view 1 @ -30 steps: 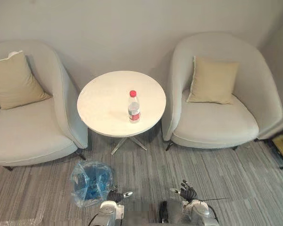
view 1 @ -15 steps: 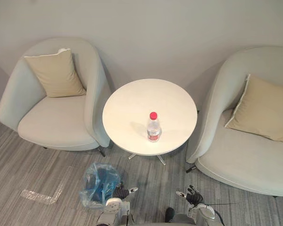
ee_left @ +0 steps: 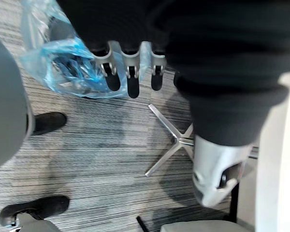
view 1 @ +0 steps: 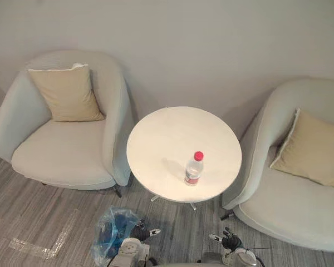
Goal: Gather rubbish on tea table into small bin, then transfer packed bag to large trash can.
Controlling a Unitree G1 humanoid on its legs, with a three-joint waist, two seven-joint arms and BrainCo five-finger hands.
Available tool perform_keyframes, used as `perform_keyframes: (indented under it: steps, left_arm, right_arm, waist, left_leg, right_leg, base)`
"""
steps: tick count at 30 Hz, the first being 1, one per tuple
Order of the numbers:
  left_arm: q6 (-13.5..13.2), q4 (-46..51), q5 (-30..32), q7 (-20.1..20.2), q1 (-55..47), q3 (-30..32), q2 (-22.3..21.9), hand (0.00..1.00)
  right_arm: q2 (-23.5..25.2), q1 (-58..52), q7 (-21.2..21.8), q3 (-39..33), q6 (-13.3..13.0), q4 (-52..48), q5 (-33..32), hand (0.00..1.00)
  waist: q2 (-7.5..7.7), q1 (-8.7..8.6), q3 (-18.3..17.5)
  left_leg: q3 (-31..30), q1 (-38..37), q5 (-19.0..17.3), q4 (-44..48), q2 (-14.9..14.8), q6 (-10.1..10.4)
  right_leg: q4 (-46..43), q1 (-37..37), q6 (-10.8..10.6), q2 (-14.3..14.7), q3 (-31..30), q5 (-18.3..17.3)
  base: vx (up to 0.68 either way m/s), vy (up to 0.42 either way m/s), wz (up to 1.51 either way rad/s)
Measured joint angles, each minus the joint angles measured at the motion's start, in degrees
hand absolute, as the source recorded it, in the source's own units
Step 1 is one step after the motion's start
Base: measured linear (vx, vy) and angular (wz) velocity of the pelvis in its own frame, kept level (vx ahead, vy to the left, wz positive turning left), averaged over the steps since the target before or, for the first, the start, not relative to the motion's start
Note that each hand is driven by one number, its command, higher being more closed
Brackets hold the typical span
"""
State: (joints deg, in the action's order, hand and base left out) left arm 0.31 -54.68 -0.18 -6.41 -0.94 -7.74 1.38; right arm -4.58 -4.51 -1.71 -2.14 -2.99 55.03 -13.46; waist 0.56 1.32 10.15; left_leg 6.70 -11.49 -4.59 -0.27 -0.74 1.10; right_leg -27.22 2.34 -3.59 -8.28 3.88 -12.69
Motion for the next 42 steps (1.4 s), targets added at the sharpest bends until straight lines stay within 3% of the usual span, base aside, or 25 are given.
perform_keyframes:
  steps: [1,2,3,7,8,14,23,27,35,42]
  left_arm:
    - [0.0,0.0,0.0,-0.1,0.1,0.1,0.4,0.00]
    - [0.0,0.1,0.0,-0.1,0.3,0.2,0.6,0.00]
    - [-0.2,0.0,0.0,-0.1,0.4,0.7,0.9,0.00]
    - [-0.6,-0.9,0.0,-0.4,0.0,3.0,-1.0,0.00]
    - [-0.6,-0.9,0.0,-0.5,0.0,3.7,-1.2,0.00]
    - [-0.8,-1.1,0.1,-1.0,0.3,4.0,-0.9,0.00]
    - [-1.0,-1.0,1.3,-2.3,-0.1,3.3,0.7,0.00]
    - [-1.2,-0.5,2.1,-2.3,-0.7,3.4,1.5,0.00]
    - [-2.2,0.7,3.3,-2.2,-2.0,3.3,2.4,0.00]
    - [-2.3,0.7,3.6,-2.3,-2.2,3.2,2.4,0.00]
  right_arm:
    - [0.1,0.0,-0.1,0.0,0.0,0.0,0.0,0.00]
    - [0.4,0.0,-0.3,0.0,0.0,0.0,0.0,0.00]
    - [1.2,-0.1,-0.4,0.0,0.0,0.3,0.0,0.00]
    - [-0.5,0.0,-0.8,-0.9,0.1,2.1,0.1,0.00]
    - [-0.6,0.0,-0.9,-0.9,0.1,2.2,0.1,0.00]
    - [0.0,-0.8,-1.9,3.0,0.0,-1.0,2.4,0.00]
    - [0.0,-10.1,-4.8,5.1,-1.8,-27.3,9.2,0.00]
    - [-0.1,-11.4,-5.4,4.8,-3.0,-33.9,13.0,0.00]
    - [-0.4,-12.5,-6.3,4.5,-3.9,-42.9,20.4,0.00]
    - [-0.4,-11.2,-9.5,4.0,-5.0,-43.4,24.8,0.00]
  waist:
    - [0.42,0.07,0.2]
    - [1.38,0.11,0.1]
    - [2.67,0.26,0.2]
    - [-0.55,0.58,-0.9]
    - [-0.68,0.59,-1.0]
    - [0.68,0.77,-1.0]
    - [1.09,0.50,-1.3]
    - [1.21,0.44,-1.4]
    - [0.81,0.02,-1.6]
    - [0.40,-0.04,-1.9]
  left_leg:
    - [-1.1,0.4,-0.2,0.5,0.2,0.1]
    - [-1.6,0.5,-0.7,0.8,1.0,0.7]
    - [-2.4,0.7,-1.3,1.4,2.0,0.9]
    - [-1.9,0.5,-2.2,1.4,-0.8,2.2]
    - [-1.9,0.4,-2.4,1.5,-1.1,2.4]
    - [-2.9,0.5,-2.6,1.5,-2.3,2.7]
    - [-4.1,2.2,-2.9,2.8,-0.8,2.1]
    - [-4.2,2.7,-2.9,3.1,-0.7,2.1]
    - [-4.9,3.6,-2.9,3.4,-0.6,2.1]
    - [-6.0,3.8,-2.9,3.3,-0.5,2.1]
  right_leg:
    - [3.5,0.7,0.3,0.4,-2.1,0.5]
    - [7.3,1.0,0.4,0.7,-3.6,3.2]
    - [9.7,0.9,-1.1,0.2,-4.8,4.5]
    - [16.9,-2.7,-0.5,2.9,-4.1,6.6]
    - [18.1,-3.4,-0.3,3.4,-4.1,7.2]
    - [23.6,-6.5,0.1,4.5,-2.3,9.4]
    - [25.7,-7.1,-1.0,2.7,-1.7,10.5]
    - [26.5,-7.2,-1.0,2.7,-1.7,11.1]
    - [27.2,-7.0,-1.0,2.7,-1.1,11.6]
    - [28.8,-8.1,-0.9,2.8,0.3,11.8]
  base:
    - [0.04,-0.080,0.45]
    - [0.03,-0.080,0.40]
    - [0.05,-0.102,0.17]
    - [0.08,-0.077,-0.09]
    - [0.12,-0.041,-0.10]
    - [0.05,-0.038,0.11]
    - [0.00,0.020,0.06]
    - [-0.04,-0.009,0.00]
    - [-0.02,-0.013,0.03]
    - [0.00,-0.021,0.10]
